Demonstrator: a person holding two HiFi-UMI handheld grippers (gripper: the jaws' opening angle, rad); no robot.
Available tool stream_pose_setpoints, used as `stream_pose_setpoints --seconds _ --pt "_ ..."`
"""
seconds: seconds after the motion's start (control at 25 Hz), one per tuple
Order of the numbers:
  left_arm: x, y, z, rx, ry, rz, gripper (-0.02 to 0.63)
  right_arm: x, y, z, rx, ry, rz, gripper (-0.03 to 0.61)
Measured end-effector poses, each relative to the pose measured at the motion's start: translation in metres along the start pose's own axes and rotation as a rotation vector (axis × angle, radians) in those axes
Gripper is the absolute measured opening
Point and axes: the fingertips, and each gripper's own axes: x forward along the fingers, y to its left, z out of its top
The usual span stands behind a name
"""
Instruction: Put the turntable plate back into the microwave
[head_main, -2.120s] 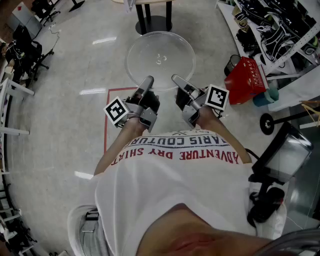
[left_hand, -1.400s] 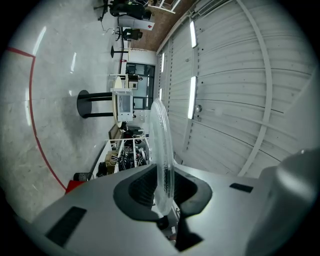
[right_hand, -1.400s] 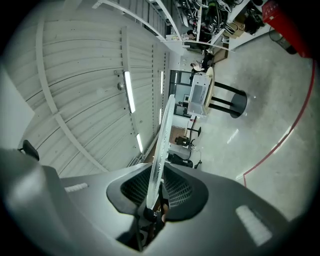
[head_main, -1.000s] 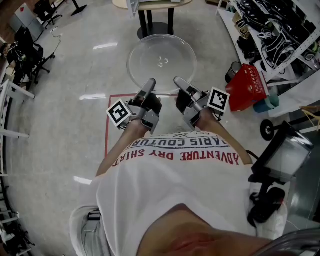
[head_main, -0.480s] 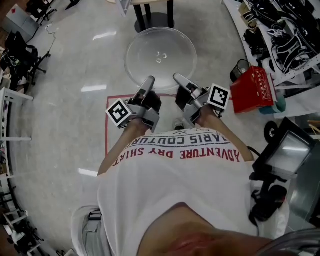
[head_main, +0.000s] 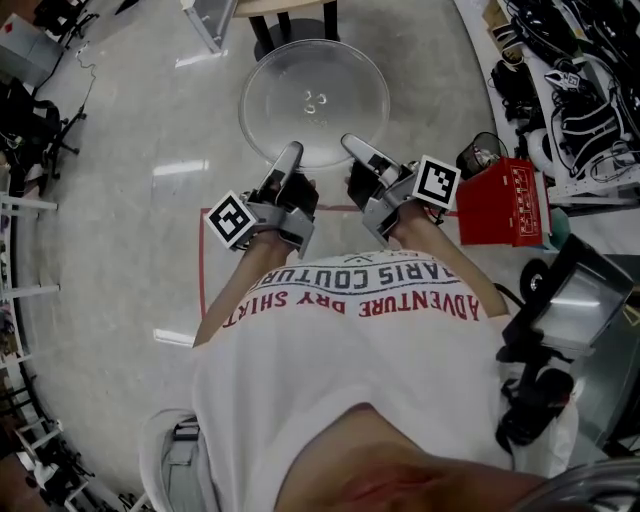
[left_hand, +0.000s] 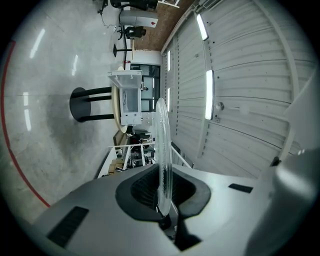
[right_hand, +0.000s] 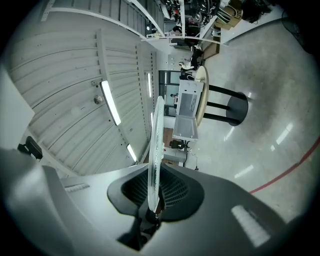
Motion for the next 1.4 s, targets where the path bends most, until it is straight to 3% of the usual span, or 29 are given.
stream_pose_setpoints --seconds 0.4,0.64,0.84,1.16,1.4 --pt "0.091 0.033 0.042 -0.018 0.036 0.020 0.023 0.045 -0.036 0.085 0.013 -0.044 -0.028 0.031" --pt "0.154 0.078 0.100 -0.053 0.052 0.031 0.023 0.105 -0.081 0.142 0.014 -0.064 -0.053 0.032" --pt "0.243 0.120 0.183 -0.075 0.061 0.054 0.023 0.193 -0.128 0.223 0.037 -0.073 -0.076 0.032" --pt "0.364 0.180 0.356 -0.069 0.049 0.097 0.023 0.370 -0.195 0.333 0.062 -0.078 -0.086 0.034" --pt "0.429 0.199 0.427 -0.077 0.040 0.089 0.023 0.446 -0.218 0.392 0.063 -0.088 -0.082 0.034"
